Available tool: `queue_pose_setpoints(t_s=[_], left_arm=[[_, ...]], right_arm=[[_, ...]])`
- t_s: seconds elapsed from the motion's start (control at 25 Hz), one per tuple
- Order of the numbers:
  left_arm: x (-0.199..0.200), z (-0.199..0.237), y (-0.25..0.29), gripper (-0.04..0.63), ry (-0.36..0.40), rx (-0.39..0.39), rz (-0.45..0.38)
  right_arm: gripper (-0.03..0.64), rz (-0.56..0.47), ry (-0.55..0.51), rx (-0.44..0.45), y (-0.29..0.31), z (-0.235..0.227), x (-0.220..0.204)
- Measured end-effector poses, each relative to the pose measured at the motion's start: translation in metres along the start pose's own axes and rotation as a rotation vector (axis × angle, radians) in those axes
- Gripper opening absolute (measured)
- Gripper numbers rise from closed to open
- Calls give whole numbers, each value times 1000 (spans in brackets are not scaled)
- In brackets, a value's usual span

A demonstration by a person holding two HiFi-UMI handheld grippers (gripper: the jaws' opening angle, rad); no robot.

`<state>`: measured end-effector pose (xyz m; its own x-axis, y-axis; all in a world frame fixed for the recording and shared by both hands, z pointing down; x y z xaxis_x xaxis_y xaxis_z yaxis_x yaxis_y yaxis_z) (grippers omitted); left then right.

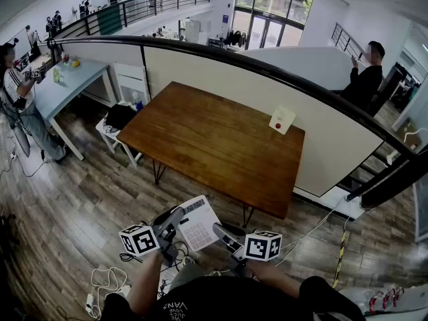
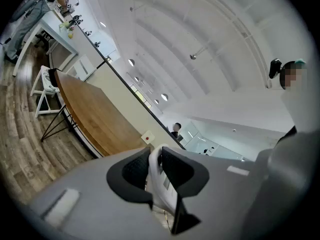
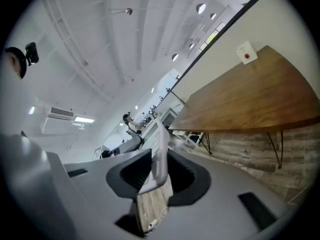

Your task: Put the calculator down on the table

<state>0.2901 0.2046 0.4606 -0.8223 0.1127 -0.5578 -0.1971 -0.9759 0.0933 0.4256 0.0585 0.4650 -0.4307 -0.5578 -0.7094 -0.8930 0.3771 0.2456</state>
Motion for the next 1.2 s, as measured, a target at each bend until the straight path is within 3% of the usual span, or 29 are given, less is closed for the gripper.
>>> queue_pose_setpoints(t_s=[0.56,1.2], left_arm=[[-14,11,1,63,-24,19,-48],[120,102,13,64,-14,6,-14]], right_arm=[[101,1,-53,-2,0,-14,-1],[103,-18,-69,-39,150,-16,48]])
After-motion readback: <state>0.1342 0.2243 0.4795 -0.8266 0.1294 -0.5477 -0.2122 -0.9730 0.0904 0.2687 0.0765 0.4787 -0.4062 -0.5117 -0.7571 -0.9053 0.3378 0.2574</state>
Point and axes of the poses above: the fingertips, and each gripper's own axes: y forward along the fingers, z to its left, x out of its top, the point moved 5 cm from there along -y, backward along the fingers, and after that the axes turned 8 degrees about -y, right-handed, at the moved point
